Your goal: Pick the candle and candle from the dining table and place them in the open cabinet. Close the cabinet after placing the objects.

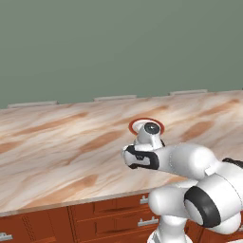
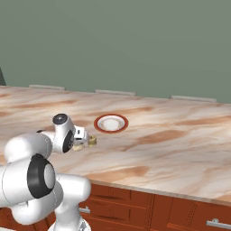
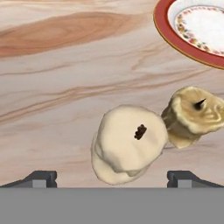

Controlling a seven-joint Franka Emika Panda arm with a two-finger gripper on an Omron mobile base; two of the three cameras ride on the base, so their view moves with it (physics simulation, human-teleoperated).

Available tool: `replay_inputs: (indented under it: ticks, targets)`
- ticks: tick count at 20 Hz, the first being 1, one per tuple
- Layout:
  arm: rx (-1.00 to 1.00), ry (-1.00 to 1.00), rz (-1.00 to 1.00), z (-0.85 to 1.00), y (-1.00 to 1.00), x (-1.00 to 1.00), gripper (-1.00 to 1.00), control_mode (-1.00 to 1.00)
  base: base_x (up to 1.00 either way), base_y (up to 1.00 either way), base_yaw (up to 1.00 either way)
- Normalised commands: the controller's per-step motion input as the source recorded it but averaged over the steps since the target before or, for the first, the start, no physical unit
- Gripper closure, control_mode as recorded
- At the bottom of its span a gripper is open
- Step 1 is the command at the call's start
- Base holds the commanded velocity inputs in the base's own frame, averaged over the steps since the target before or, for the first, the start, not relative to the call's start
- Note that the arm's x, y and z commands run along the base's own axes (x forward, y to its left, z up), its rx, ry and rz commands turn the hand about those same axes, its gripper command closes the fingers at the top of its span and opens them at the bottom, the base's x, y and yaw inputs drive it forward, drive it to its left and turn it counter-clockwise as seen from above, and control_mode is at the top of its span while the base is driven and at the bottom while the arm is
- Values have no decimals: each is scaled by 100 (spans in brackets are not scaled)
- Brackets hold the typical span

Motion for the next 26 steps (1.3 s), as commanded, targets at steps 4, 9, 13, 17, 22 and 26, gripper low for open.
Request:
replay_inputs:
  ticks: [4, 9, 13, 17, 22, 26]
  targets:
    - [-6, -6, 0, -36, -26, 0, -100, -100, 0, 0, 0]
    - [1, -4, 0, -47, -20, 9, -100, -100, 0, 0, 0]
    - [2, -3, 1, -51, -6, 20, -100, -100, 0, 0, 0]
    - [0, -2, 2, -42, 0, 22, 100, -100, 0, 0, 0]
    - [0, -8, 3, -37, 0, 1, 100, -100, 0, 0, 0]
    - [0, -11, 5, -41, 0, -5, 100, -100, 0, 0, 0]
